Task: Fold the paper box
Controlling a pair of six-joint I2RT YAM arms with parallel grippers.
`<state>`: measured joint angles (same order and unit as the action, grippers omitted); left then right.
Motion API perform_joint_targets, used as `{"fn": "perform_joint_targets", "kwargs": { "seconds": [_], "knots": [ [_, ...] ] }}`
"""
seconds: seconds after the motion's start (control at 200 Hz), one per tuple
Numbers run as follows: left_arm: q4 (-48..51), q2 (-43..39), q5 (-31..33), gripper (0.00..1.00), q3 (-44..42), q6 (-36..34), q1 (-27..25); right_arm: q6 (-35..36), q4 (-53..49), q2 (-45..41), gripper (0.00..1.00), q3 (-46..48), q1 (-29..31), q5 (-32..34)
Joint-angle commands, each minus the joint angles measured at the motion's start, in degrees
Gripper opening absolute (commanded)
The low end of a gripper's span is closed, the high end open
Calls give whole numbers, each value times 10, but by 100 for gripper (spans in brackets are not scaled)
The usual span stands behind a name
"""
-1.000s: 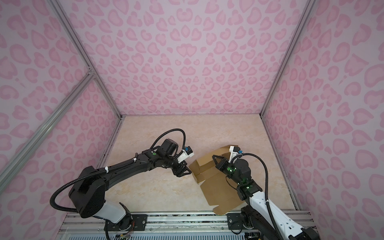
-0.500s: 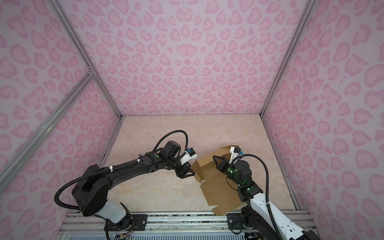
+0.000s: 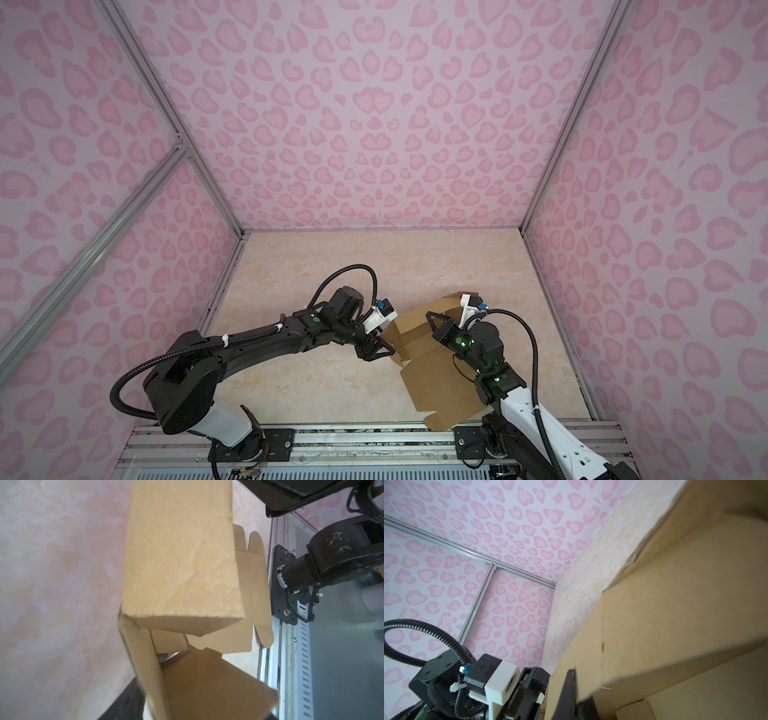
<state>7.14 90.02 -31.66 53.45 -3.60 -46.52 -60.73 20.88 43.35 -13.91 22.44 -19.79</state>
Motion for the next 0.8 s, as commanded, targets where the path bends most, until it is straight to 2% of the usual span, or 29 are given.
{"fn": "perform_joint_targets", "kwargs": {
  "seconds": [0.0, 0.425, 0.795],
  "knots": [
    [-41, -3, -4, 62, -8, 13, -8, 0, -15, -7, 0, 4, 1, 14],
    [-175, -49, 26, 59, -102, 75, -29, -14, -38, -49, 0, 22, 1, 52],
    [-259, -15, 45, 58, -100, 96, -34, -17, -42, -60, 0, 25, 1, 53]
  ]
}}
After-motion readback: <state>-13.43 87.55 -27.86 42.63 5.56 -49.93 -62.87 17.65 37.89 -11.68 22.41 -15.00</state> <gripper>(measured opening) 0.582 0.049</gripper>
